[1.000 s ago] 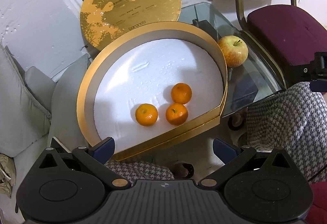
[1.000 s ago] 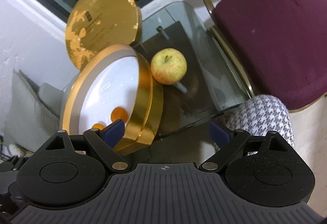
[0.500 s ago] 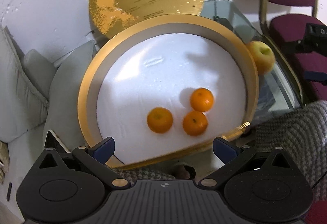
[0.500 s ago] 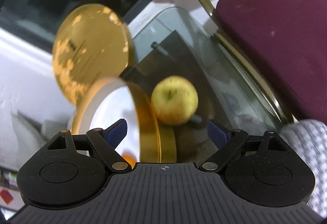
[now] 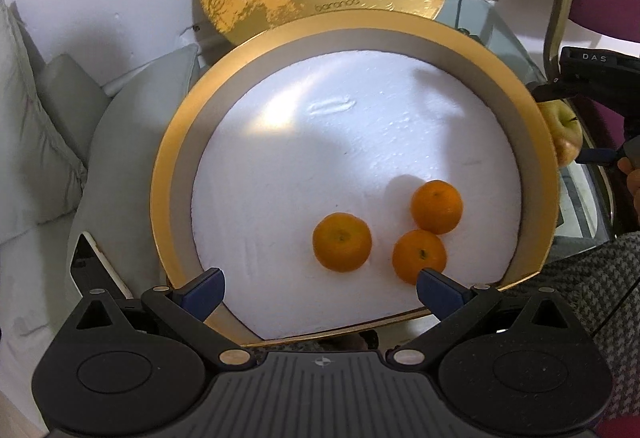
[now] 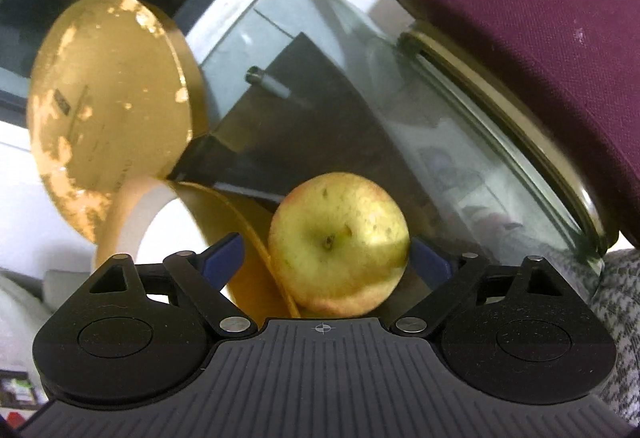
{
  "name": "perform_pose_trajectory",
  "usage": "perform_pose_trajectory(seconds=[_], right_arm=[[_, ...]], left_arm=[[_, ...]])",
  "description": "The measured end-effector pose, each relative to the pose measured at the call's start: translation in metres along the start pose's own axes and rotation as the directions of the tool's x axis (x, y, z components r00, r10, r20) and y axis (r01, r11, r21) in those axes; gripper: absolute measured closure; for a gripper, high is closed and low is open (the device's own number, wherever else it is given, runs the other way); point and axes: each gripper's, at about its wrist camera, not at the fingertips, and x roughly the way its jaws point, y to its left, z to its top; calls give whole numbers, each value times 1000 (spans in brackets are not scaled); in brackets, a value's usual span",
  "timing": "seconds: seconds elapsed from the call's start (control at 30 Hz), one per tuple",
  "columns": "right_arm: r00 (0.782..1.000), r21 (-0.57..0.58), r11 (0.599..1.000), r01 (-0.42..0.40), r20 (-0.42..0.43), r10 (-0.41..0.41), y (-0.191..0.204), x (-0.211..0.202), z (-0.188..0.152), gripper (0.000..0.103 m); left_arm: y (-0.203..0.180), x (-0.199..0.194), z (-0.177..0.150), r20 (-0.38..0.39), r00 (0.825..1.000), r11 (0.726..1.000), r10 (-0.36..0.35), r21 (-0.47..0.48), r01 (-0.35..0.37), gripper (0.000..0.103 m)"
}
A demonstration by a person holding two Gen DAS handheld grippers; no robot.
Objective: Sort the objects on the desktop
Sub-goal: 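Close the right gripper around the yellow-green apple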
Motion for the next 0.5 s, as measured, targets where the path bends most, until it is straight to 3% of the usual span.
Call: perform_pose_trajectory(seconds=[0.27, 0.5], right_arm=[[997, -39, 996, 78, -16, -79, 8, 15, 2, 20], [995, -117, 988, 104, 14, -103, 12, 8, -1, 21]], left_arm=[[10, 5, -6, -17, 1000, 999, -6, -34, 6, 1], [16, -5, -16, 2, 1000, 998, -20, -52, 20, 1]])
